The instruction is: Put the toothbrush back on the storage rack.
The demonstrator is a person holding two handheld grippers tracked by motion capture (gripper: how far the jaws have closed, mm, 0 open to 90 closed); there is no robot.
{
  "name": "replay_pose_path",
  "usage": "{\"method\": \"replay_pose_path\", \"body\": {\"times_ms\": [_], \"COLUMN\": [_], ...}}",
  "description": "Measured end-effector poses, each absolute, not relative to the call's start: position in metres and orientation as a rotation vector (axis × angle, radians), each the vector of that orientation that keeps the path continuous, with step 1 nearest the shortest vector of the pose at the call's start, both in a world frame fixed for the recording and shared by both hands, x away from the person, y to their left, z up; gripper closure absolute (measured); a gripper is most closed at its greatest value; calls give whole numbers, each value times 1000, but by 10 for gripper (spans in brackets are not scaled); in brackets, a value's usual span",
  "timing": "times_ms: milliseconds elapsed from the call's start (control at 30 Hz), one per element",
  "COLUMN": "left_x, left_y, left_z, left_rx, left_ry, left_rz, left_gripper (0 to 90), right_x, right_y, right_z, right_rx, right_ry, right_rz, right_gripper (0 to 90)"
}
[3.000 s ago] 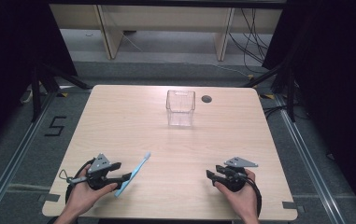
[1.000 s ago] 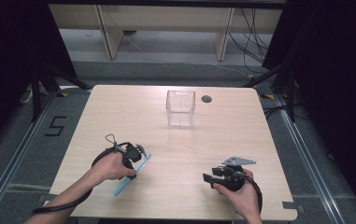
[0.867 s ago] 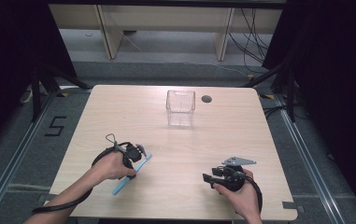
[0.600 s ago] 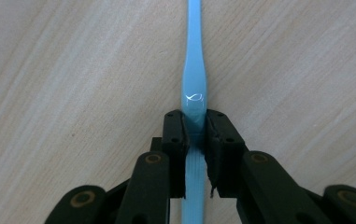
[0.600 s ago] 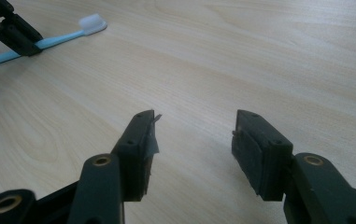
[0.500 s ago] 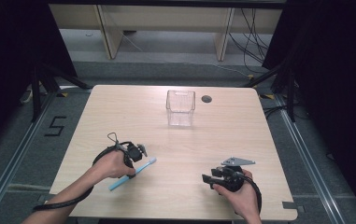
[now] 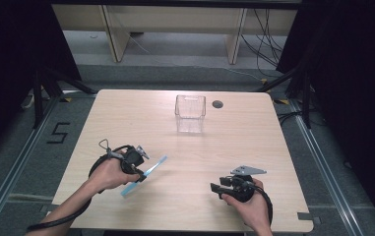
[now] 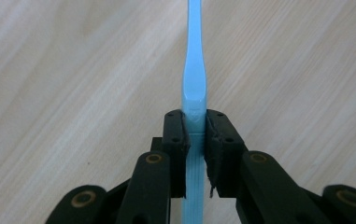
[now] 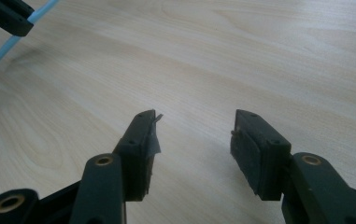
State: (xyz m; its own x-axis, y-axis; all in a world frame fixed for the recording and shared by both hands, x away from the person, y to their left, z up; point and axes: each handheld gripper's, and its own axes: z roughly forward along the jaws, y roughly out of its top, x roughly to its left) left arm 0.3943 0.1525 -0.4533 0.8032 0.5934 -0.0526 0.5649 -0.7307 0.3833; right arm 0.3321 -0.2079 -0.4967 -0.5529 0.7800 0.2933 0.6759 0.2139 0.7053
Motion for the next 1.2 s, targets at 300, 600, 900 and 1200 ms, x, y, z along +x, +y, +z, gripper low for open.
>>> {"method": "replay_pose_path", "body": {"times_ms": [300,600,900,1200], "left_x": [385,376,368,364], "left_y": [163,166,169,173], "left_z": [-447,-448,-451,-455], "left_rx": [2425,2117,1945,1740], "left_ry": [823,786,732,660], "left_rz": [121,183,224,277], "left_gripper": [785,785,785,786], "right_x": [332,331,331,332], "right_y": [-206,-198,-196,-195], "right_z": [-499,-500,-499,-500], "right_rx": [1410,1382,1348,1292], "right_ry": [2344,2351,2325,2312], "right_rz": [1262,1289,1336,1333], "right_gripper": [508,508,507,508]}}
